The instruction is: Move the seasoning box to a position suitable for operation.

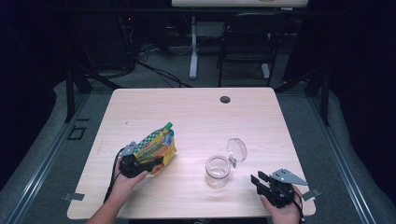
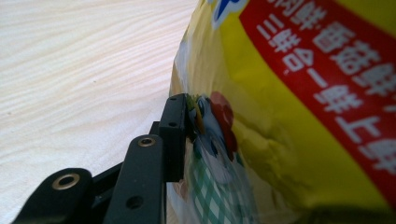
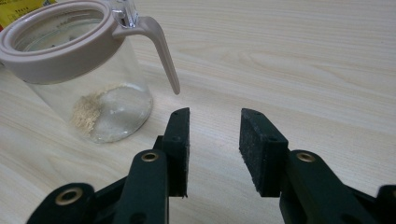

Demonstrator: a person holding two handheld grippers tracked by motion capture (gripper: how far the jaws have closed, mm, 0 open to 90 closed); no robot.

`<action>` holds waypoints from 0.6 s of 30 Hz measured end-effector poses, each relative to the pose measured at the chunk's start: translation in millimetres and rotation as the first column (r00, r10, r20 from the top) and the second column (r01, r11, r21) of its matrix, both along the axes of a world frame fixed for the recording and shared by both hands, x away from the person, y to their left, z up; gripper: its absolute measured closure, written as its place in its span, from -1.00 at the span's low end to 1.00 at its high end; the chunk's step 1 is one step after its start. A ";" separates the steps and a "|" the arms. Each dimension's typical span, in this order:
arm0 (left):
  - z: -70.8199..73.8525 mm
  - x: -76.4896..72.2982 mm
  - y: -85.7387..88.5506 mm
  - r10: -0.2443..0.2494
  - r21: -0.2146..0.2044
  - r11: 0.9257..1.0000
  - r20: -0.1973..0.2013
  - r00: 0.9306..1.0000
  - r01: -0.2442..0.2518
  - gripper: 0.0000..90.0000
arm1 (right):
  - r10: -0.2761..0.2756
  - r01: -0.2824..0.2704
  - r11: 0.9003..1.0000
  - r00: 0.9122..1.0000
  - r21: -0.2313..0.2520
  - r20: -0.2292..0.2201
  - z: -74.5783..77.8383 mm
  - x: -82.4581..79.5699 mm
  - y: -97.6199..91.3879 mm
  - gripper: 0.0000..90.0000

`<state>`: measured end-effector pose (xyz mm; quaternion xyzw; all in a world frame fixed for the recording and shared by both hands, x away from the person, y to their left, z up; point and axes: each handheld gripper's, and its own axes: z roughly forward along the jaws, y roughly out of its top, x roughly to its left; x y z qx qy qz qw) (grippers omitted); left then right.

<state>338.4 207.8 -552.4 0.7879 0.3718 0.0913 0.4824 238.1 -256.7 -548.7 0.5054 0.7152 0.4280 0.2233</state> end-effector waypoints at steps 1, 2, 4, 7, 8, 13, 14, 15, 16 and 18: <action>1.6 -0.7 0.2 -0.004 0.008 1.000 0.004 1.000 0.004 0.45 | 0.002 -0.002 1.000 1.000 -0.003 -0.001 0.2 0.0 -0.1 0.41; 2.5 -1.5 -0.1 0.001 0.011 1.000 0.007 1.000 -0.001 0.45 | 0.001 -0.001 1.000 1.000 -0.004 0.000 0.4 -0.1 0.1 0.41; 4.9 -2.8 0.1 -0.003 0.027 1.000 0.025 1.000 0.002 0.45 | 0.002 -0.002 1.000 1.000 -0.004 0.001 0.7 -0.2 0.3 0.41; 7.2 -5.6 -1.9 -0.005 0.047 0.999 0.050 0.999 0.003 0.45 | 0.003 -0.003 1.000 1.000 -0.006 0.003 1.4 -0.4 0.7 0.41; 7.8 -6.7 -2.8 -0.005 0.051 0.999 0.053 0.999 0.002 0.45 | 0.006 -0.006 1.000 1.000 -0.003 0.008 1.6 -0.4 1.1 0.40; 10.7 -10.0 -6.0 -0.024 0.078 0.997 0.073 0.997 0.018 0.45 | 0.009 -0.009 1.000 1.000 -0.014 0.004 3.0 -1.0 2.6 0.38; 11.1 -10.5 -6.5 -0.026 0.082 0.996 0.076 0.997 0.020 0.45 | 0.008 -0.008 1.000 1.000 -0.016 0.006 3.3 -1.2 2.9 0.37; 11.9 -11.5 -7.5 -0.026 0.087 0.996 0.081 0.996 0.019 0.45 | 0.008 -0.008 1.000 1.000 -0.016 0.007 3.5 -1.2 3.2 0.37; 12.3 -12.0 -8.0 -0.028 0.089 0.996 0.083 0.996 0.021 0.45 | 0.011 -0.011 1.000 1.000 -0.018 0.009 3.9 -1.4 3.3 0.36; 14.0 -13.3 -9.1 -0.033 0.108 0.994 0.090 0.995 0.023 0.45 | 0.015 -0.015 1.000 1.000 -0.012 0.013 4.2 -1.6 3.7 0.36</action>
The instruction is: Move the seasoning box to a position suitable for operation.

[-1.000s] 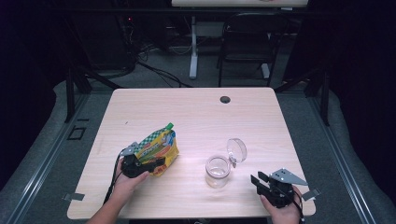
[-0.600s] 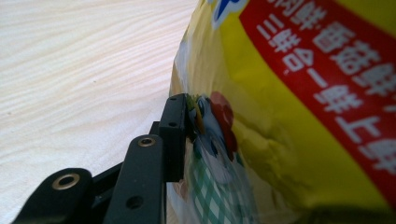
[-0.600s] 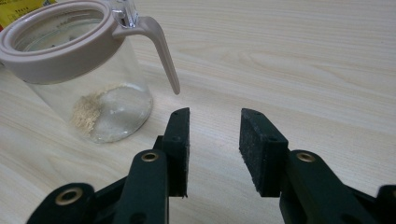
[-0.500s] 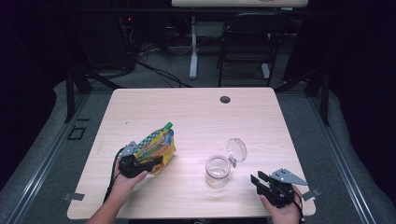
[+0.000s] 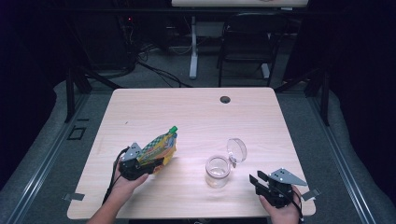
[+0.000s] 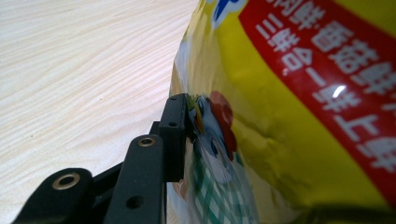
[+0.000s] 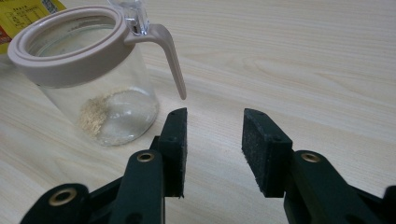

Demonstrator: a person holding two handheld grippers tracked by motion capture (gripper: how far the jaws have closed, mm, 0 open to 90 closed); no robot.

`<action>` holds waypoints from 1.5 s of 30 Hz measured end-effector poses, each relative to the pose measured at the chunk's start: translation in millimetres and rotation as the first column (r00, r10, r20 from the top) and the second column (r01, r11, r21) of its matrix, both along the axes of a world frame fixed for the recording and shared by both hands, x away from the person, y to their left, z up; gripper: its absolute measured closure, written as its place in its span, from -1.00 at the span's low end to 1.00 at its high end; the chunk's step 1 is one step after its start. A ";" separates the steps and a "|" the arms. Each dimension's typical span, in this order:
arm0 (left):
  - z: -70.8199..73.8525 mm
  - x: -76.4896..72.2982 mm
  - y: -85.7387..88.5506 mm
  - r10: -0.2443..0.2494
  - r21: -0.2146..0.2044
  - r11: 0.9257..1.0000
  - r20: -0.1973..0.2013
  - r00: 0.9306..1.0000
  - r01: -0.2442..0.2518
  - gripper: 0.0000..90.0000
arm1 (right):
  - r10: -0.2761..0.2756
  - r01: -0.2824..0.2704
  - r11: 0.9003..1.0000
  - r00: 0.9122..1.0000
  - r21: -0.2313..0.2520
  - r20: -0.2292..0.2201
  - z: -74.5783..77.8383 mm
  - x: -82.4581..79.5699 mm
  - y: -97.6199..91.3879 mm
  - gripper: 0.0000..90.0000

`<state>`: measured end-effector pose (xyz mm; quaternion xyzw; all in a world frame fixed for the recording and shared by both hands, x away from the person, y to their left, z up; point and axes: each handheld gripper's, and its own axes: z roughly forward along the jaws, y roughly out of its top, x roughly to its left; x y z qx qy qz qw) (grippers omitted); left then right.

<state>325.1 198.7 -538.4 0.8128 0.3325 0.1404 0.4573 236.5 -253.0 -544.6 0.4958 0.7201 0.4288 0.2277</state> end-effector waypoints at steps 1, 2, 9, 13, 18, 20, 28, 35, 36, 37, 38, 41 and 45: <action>0.0 -0.5 -0.8 -0.001 -0.001 1.000 0.007 1.000 0.001 0.45 | -0.001 0.001 1.000 1.000 -0.005 0.000 0.4 -0.4 0.0 0.35; 0.3 -1.0 -1.2 0.000 0.003 1.000 0.012 1.000 0.000 0.45 | 0.001 -0.001 1.000 1.000 -0.003 0.003 0.6 -0.5 0.3 0.34; 2.7 -4.2 -4.2 -0.002 0.044 0.999 0.034 0.999 0.001 0.45 | 0.008 -0.008 1.000 1.000 -0.006 0.028 4.2 -2.7 2.9 0.22; 3.9 -5.8 -5.5 -0.007 0.060 0.998 0.046 0.999 0.004 0.45 | 0.014 -0.013 1.000 0.999 -0.017 0.037 5.3 -3.4 4.7 0.16; 5.2 -8.0 -7.5 -0.009 0.076 0.997 0.062 0.998 0.004 0.46 | 0.017 -0.017 1.000 0.999 -0.001 0.044 6.4 -3.8 5.8 0.07; 5.7 -8.8 -8.3 -0.007 0.090 0.996 0.068 0.998 0.001 0.46 | 0.019 -0.019 1.000 0.999 0.003 0.046 6.8 -3.9 6.5 0.03; 6.9 -12.4 -12.0 -0.006 0.129 0.992 0.092 0.996 -0.006 0.46 | 0.015 -0.015 1.000 0.998 0.006 0.066 12.1 -5.7 10.5 -0.13; 8.6 -15.2 -15.5 -0.013 0.153 0.988 0.111 0.994 -0.004 0.46 | 0.049 -0.050 0.999 0.998 0.018 0.045 13.3 -6.1 12.8 -0.15; 9.0 -15.5 -15.9 -0.016 0.160 0.987 0.112 0.994 -0.002 0.46 | 0.051 -0.051 0.999 0.998 0.018 0.040 13.0 -6.5 13.8 -0.14; 9.1 -16.0 -16.6 -0.013 0.161 0.987 0.113 0.993 -0.006 0.46 | 0.055 -0.056 0.998 0.998 0.016 0.038 13.2 -6.9 14.4 -0.12; 9.3 -16.5 -16.9 -0.015 0.168 0.986 0.115 0.993 -0.004 0.46 | 0.059 -0.060 0.998 0.997 0.010 0.040 13.9 -7.6 14.8 -0.10; 9.4 -18.0 -19.1 -0.016 0.187 0.982 0.128 0.992 -0.008 0.46 | 0.070 -0.070 0.998 0.996 0.003 0.048 16.4 -9.3 16.6 -0.02; 10.1 -20.5 -22.4 -0.027 0.220 0.976 0.149 0.989 -0.006 0.46 | 0.082 -0.081 0.997 0.994 -0.014 0.068 19.4 -11.5 19.0 0.10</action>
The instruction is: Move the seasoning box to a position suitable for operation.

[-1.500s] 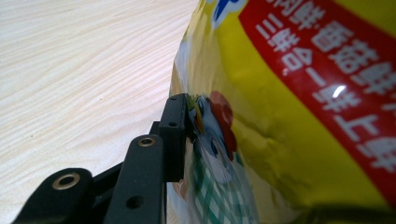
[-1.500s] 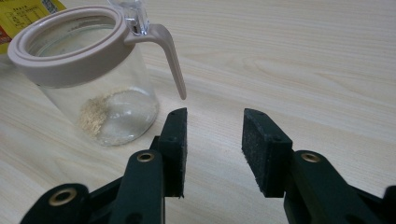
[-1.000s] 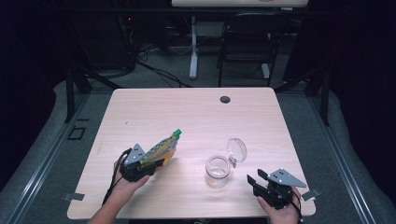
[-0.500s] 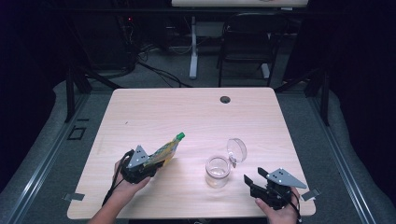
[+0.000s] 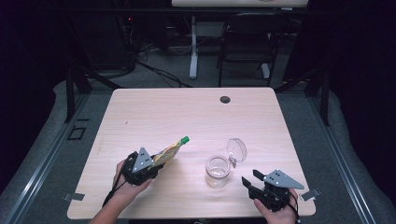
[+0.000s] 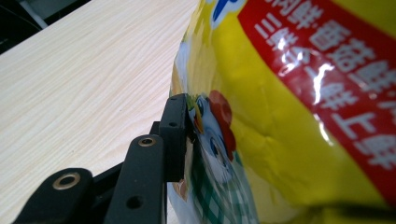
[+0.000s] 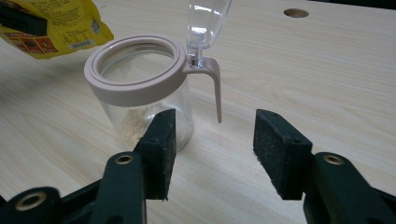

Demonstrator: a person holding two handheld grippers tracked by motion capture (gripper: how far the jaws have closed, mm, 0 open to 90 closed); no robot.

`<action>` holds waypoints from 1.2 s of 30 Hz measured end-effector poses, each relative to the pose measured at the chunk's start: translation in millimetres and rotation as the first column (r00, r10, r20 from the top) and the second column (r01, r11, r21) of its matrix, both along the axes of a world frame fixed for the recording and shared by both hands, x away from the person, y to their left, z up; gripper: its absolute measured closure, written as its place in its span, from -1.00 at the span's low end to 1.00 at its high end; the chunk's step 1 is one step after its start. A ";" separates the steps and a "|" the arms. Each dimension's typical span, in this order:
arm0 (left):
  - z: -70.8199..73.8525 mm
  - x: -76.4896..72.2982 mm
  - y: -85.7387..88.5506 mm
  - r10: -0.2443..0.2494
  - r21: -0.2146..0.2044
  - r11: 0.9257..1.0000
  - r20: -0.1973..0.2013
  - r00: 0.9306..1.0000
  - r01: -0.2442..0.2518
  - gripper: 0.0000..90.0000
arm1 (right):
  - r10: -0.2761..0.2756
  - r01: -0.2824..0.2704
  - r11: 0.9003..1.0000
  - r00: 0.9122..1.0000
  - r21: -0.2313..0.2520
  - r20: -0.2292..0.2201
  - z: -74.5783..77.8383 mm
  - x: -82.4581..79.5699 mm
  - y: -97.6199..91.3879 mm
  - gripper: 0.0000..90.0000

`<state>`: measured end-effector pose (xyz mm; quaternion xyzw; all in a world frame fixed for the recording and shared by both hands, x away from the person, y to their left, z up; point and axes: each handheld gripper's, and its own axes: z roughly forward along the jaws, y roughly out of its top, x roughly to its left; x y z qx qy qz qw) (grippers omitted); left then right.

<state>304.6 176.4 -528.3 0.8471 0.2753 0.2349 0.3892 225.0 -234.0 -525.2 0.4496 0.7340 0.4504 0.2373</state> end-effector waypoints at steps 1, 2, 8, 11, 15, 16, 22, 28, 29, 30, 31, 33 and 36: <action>0.1 -0.6 -0.8 0.001 0.004 1.000 0.004 1.000 -0.001 0.46 | 0.000 0.000 1.000 1.000 -0.001 0.002 0.7 -0.3 0.2 0.12; 0.4 -1.1 -1.6 -0.004 0.011 1.000 0.010 1.000 0.004 0.46 | 0.001 -0.001 1.000 1.000 0.003 0.003 1.4 -0.7 0.5 0.14; 0.4 -4.0 -6.2 -0.006 0.044 0.999 0.033 0.999 0.005 0.46 | -0.009 0.009 1.000 1.000 -0.001 0.019 4.4 -2.7 0.9 0.18; 1.2 -5.6 -8.0 -0.012 0.076 0.997 0.051 0.999 0.008 0.46 | -0.003 0.003 1.000 1.000 0.003 0.024 4.4 -3.0 1.6 0.20; 1.1 -7.5 -10.7 -0.012 0.084 0.996 0.069 0.998 0.007 0.46 | 0.005 -0.005 1.000 1.000 -0.007 0.030 4.3 -3.5 2.8 0.20; 1.2 -7.9 -11.3 -0.015 0.095 0.995 0.073 0.997 0.008 0.46 | 0.007 -0.007 1.000 1.000 -0.008 0.031 4.1 -3.6 3.1 0.20; 0.9 -9.2 -14.4 -0.017 0.120 0.993 0.097 0.995 0.005 0.46 | 0.014 -0.014 1.000 0.999 -0.004 0.032 5.1 -4.4 3.3 0.20; 0.4 -10.4 -17.4 -0.026 0.152 0.988 0.122 0.992 0.008 0.46 | 0.009 -0.009 1.000 0.999 0.027 0.032 7.6 -6.1 4.6 0.20; 0.2 -11.0 -17.7 -0.028 0.157 0.988 0.125 0.992 0.009 0.46 | 0.010 -0.011 1.000 0.999 0.026 0.033 7.6 -5.8 5.1 0.20; 0.3 -11.2 -17.8 -0.033 0.162 0.987 0.126 0.991 0.012 0.46 | 0.013 -0.013 1.000 0.999 0.017 0.032 7.5 -5.5 5.6 0.20; 0.2 -11.4 -17.9 -0.035 0.163 0.986 0.128 0.991 0.014 0.46 | 0.013 -0.013 1.000 0.999 0.019 0.033 6.9 -5.1 6.5 0.20; 0.0 -11.7 -18.1 -0.037 0.161 0.987 0.132 0.991 0.016 0.46 | 0.016 -0.016 1.000 1.000 0.009 0.026 6.3 -4.4 6.6 0.20; 0.7 -12.1 -17.3 -0.038 0.159 0.987 0.137 0.990 0.016 0.46 | 0.011 -0.011 1.000 1.000 0.014 0.026 6.0 -3.1 5.9 0.20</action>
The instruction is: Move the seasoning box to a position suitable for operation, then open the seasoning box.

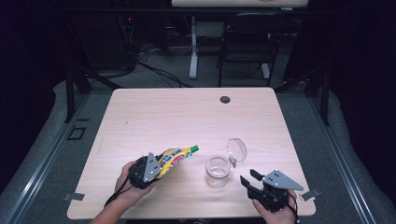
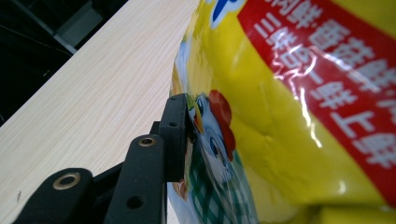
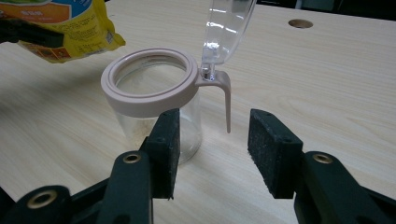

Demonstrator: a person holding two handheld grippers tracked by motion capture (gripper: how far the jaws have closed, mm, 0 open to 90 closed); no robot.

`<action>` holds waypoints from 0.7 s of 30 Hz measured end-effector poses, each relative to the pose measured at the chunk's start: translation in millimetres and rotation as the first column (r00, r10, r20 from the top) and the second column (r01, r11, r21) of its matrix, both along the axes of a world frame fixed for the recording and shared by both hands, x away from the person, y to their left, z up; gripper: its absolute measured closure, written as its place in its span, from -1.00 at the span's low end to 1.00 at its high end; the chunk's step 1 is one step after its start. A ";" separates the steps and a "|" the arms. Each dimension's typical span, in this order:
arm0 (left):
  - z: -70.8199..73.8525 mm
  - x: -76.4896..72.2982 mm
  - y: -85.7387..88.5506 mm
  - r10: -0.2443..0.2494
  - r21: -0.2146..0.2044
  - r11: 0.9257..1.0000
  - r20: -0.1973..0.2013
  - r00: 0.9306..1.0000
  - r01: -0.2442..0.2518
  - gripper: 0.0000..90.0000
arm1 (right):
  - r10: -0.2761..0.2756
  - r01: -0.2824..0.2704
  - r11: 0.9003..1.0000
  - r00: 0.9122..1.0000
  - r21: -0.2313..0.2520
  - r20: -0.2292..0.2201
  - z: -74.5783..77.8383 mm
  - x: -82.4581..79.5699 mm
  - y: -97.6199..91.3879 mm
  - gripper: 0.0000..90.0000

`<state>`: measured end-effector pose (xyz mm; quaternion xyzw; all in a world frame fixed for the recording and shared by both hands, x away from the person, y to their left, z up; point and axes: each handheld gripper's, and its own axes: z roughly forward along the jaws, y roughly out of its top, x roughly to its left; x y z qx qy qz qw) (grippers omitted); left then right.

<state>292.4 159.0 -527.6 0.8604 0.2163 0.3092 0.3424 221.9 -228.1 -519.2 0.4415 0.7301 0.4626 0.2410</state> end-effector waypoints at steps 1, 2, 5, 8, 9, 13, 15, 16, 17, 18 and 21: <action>0.4 0.0 0.3 0.001 0.001 1.000 0.005 1.000 -0.001 0.46 | -0.002 0.002 1.000 1.000 0.004 0.000 -0.3 0.3 0.0 0.20; 0.9 -0.2 0.7 0.004 0.001 1.000 0.007 1.000 -0.004 0.46 | -0.004 0.004 1.000 1.000 0.005 -0.002 -0.6 0.6 -0.3 0.20; 1.7 -0.4 1.6 0.009 0.004 1.000 0.017 1.000 -0.009 0.46 | -0.006 0.006 1.000 1.000 0.002 -0.009 -0.4 0.8 -0.8 0.20; 1.7 -0.7 2.1 0.013 0.010 1.000 0.019 1.000 -0.013 0.46 | -0.008 0.008 1.000 1.000 0.013 -0.002 -0.4 1.1 0.0 0.20; 1.4 -0.9 2.0 0.014 0.009 1.000 0.018 1.000 -0.014 0.46 | -0.006 0.006 1.000 1.000 0.011 -0.006 -0.6 1.4 -0.2 0.20; 1.8 -1.6 2.6 0.017 0.016 1.000 0.020 1.000 -0.017 0.46 | -0.009 0.009 1.000 1.000 0.014 -0.017 -3.2 2.5 -1.0 0.20; 3.2 -2.2 2.9 0.020 0.022 1.000 0.028 0.999 -0.021 0.46 | -0.006 0.006 1.000 1.000 0.015 -0.015 -4.0 3.0 -0.8 0.20; 3.7 -2.6 2.7 0.024 0.020 0.999 0.031 0.999 -0.025 0.46 | -0.005 0.005 1.000 1.000 0.014 -0.016 -3.7 2.8 -0.9 0.20; 3.8 -2.6 2.3 0.027 0.016 0.999 0.034 0.999 -0.028 0.46 | -0.005 0.005 1.000 1.000 0.013 -0.013 -3.2 2.0 -1.2 0.20; 4.1 -2.5 2.0 0.029 0.017 0.999 0.034 0.999 -0.029 0.46 | -0.004 0.004 1.000 1.000 0.017 -0.009 -3.1 1.7 -0.9 0.19; 4.3 -2.7 -0.1 0.026 0.026 0.999 0.036 0.999 -0.027 0.46 | 0.000 0.000 1.000 1.000 0.013 -0.008 -1.9 0.9 -0.9 0.20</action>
